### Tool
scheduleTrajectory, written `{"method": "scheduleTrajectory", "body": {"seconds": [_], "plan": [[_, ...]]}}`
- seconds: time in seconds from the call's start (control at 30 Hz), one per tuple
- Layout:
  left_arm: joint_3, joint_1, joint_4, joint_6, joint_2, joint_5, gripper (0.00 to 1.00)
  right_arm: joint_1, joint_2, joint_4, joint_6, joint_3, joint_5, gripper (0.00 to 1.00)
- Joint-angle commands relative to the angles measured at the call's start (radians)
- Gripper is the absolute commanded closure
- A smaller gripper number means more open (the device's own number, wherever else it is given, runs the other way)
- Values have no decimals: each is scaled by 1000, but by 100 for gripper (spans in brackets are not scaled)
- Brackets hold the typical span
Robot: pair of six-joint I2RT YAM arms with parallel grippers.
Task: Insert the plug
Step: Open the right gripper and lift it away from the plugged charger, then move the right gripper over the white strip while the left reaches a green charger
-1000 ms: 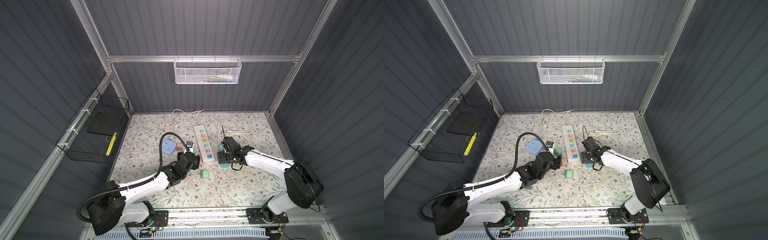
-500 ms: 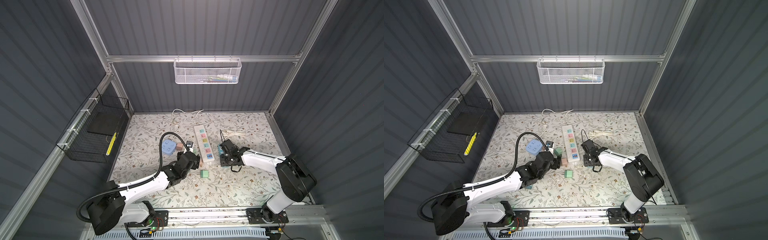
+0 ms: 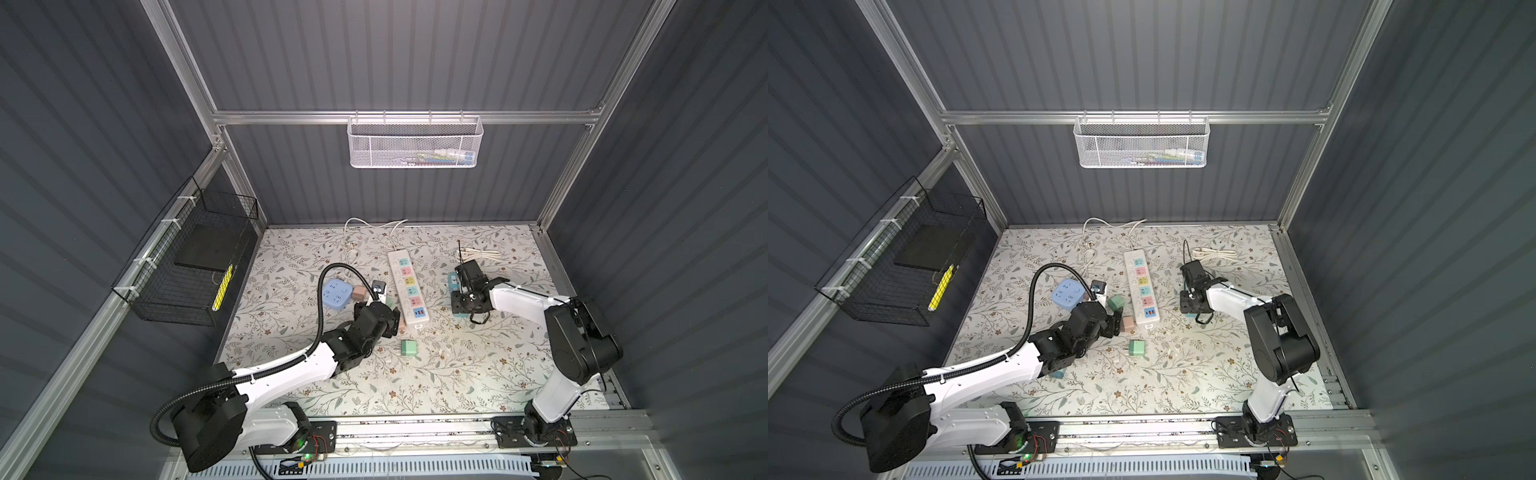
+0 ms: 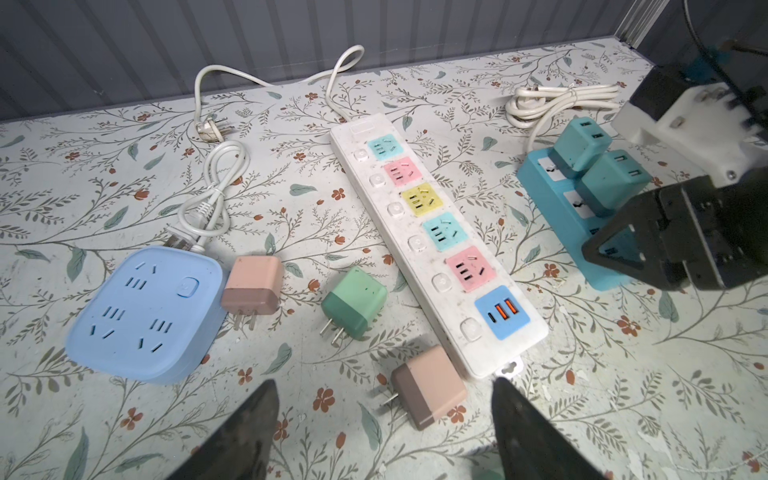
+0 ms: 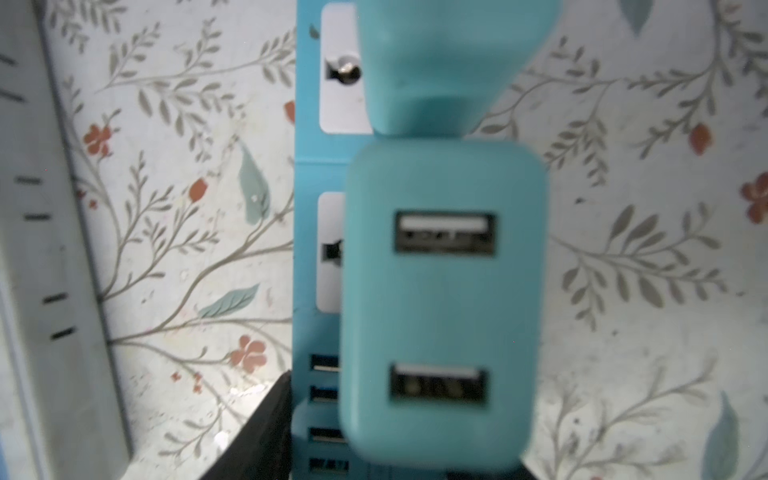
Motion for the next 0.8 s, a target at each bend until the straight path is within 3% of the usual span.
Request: {"method": "scheduleTrajectory", "body": {"seconds": [0.0,0.33,0.53,0.77], "plan": [[18,8,-20,15,-22,-27,19,-68,29,-42,-37,59,-37,55],[12,10,-23,12,-24,-45,19,-177,134,-149,-44,214,-76,53],[10,11,-34,14,-42,-53,19,-189,141,-182,-76,260,-59,48],[30,13,-76,17,-59,-43,18,-196,69,-185,-122,249,-137,20]]}}
